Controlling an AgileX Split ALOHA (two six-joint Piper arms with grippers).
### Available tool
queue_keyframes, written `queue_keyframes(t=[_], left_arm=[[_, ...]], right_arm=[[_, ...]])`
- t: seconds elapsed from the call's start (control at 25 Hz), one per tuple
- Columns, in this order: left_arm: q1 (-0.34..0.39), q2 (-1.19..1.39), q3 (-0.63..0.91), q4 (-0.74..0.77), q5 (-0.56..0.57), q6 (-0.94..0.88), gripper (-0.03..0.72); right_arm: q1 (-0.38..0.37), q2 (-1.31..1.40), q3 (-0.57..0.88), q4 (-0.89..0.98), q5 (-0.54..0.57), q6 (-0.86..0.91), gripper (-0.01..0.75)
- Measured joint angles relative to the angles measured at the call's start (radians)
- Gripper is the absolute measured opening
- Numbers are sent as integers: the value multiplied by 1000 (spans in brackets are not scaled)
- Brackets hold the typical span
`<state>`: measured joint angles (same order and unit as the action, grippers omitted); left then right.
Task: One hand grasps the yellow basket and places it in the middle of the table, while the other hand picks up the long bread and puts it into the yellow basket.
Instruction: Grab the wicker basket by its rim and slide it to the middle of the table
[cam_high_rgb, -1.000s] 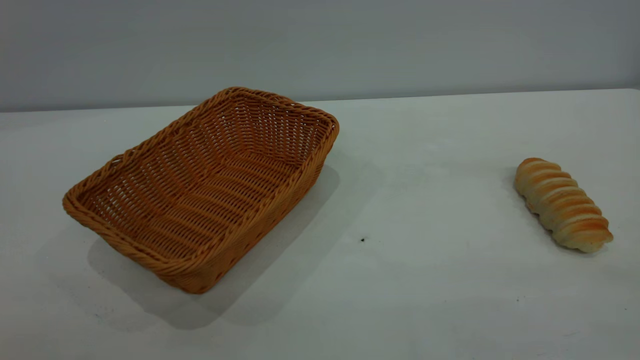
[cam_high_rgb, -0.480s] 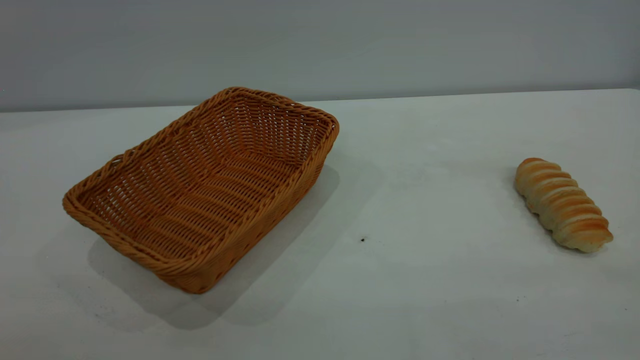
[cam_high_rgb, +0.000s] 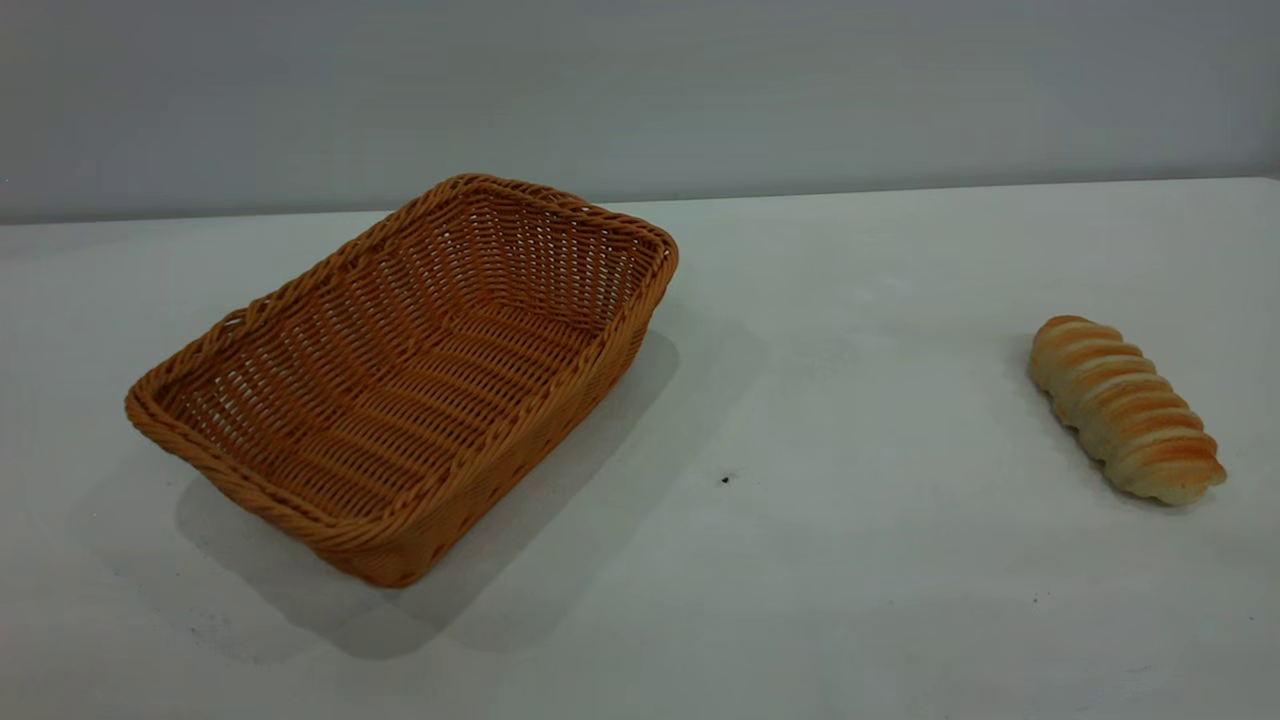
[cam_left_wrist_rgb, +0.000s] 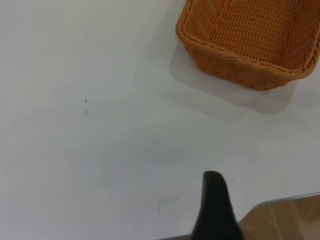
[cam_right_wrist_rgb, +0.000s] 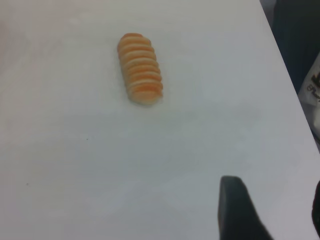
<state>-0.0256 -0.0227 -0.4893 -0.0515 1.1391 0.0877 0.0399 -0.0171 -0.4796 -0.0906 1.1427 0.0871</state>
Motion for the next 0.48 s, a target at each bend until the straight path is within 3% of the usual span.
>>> queue_keyframes(t=[0.48], left_arm=[[-11, 0, 0, 0, 0, 0, 581]], right_arm=[[3, 0, 0, 0, 0, 1, 401]])
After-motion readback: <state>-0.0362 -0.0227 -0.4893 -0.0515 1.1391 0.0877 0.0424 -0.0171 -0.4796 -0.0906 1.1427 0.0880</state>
